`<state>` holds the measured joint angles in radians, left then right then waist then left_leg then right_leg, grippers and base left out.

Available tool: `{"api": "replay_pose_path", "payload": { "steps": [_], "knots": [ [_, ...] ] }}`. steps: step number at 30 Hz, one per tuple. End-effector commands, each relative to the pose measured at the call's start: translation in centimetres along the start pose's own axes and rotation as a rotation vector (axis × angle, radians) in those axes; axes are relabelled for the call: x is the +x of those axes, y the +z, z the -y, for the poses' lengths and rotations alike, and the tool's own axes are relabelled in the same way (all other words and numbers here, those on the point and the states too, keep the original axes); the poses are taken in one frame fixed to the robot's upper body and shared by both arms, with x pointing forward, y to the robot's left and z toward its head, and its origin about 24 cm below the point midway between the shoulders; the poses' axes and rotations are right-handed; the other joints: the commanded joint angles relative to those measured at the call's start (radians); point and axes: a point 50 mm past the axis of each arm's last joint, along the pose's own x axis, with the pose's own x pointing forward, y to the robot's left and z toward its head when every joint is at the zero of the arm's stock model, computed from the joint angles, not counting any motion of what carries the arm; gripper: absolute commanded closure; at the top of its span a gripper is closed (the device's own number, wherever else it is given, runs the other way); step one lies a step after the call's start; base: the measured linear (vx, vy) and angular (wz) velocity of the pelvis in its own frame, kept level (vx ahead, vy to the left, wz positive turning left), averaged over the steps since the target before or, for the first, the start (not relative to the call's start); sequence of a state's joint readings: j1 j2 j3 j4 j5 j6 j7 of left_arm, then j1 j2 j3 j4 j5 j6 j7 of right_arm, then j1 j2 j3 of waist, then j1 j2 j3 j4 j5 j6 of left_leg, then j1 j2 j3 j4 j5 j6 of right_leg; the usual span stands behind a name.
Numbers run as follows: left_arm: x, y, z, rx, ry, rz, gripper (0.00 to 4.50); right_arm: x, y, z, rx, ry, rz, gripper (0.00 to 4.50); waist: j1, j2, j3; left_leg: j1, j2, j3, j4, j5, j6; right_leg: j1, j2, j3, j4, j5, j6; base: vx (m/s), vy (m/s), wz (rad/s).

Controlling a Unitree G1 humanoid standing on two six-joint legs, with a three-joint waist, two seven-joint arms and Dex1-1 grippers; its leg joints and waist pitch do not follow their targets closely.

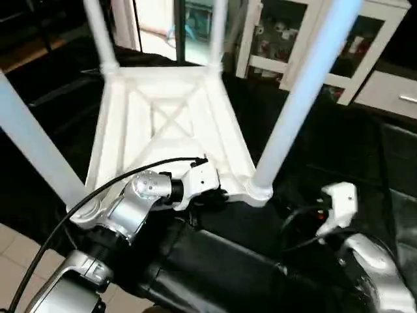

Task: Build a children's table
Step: Rotate leg to tighten

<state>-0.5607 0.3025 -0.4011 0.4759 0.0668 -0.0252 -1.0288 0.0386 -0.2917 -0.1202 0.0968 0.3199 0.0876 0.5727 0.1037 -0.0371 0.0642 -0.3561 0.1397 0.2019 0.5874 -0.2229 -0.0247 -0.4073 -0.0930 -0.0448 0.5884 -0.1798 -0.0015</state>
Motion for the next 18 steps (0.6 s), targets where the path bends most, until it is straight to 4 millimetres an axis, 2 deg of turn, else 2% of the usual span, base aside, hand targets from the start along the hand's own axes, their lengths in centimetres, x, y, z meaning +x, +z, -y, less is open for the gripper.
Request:
{"api": "replay_pose_path", "payload": {
  "steps": [1, 3, 5, 11, 13, 18],
  "knots": [
    [1.6, 0.7, 1.5, 0.05, -0.136, 0.057, 4.5, -1.1, 0.9, 1.0, 0.006, 0.004, 0.044, 0.41, -0.007, -0.008, -0.045, 0.012, 0.098, -0.037, -0.082, -0.178, 0.083, 0.038, -0.078, 0.052, -0.064, -0.145, -0.242, 0.0, 0.0, 0.0],
    [1.6, 0.9, 1.5, 0.067, -0.158, 0.089, 4.5, -2.0, 0.9, 1.0, 0.016, 0.082, 0.019, 0.41, -0.001, -0.008, -0.042, 0.011, 0.1, -0.039, -0.084, -0.201, 0.088, 0.04, -0.08, 0.052, -0.07, -0.195, -0.228, 0.0, 0.0, 0.0],
    [1.5, 1.4, 1.7, 0.074, -0.19, 0.138, 4.5, -2.9, 0.5, 1.8, -0.017, 0.081, -0.014, 0.41, 0.001, -0.008, -0.042, 0.012, 0.1, -0.04, -0.085, -0.212, 0.086, 0.039, -0.081, 0.052, -0.071, -0.23, -0.222, 0.0, 0.0, 0.0],
    [2.0, 2.2, 2.1, 0.129, -0.226, 0.197, 4.5, -2.9, 0.5, 3.4, -0.025, -0.064, -0.005, 0.41, 0.001, -0.009, -0.043, 0.012, 0.098, -0.038, -0.084, -0.191, 0.074, 0.034, -0.08, 0.05, -0.073, -0.25, -0.216, 0.0, 0.0, 0.0],
    [2.1, 2.2, 2.1, 0.134, -0.228, 0.203, 4.5, -2.8, 0.6, 3.4, -0.02, -0.068, 0.003, 0.41, 0.002, -0.01, -0.045, 0.013, 0.099, -0.038, -0.082, -0.185, 0.077, 0.036, -0.082, 0.05, -0.071, -0.242, -0.212, 0.0, 0.0, 0.0],
    [2.3, 2.4, 2.3, 0.155, -0.263, 0.227, 4.5, -1.7, 0.6, 1.9, -0.015, -0.033, 0.029, 0.41, 0.002, -0.009, -0.049, 0.007, 0.098, -0.039, -0.079, -0.147, 0.098, 0.04, -0.084, 0.049, -0.064, -0.208, -0.214, 0.0, 0.0, 0.0]
  ]
}}
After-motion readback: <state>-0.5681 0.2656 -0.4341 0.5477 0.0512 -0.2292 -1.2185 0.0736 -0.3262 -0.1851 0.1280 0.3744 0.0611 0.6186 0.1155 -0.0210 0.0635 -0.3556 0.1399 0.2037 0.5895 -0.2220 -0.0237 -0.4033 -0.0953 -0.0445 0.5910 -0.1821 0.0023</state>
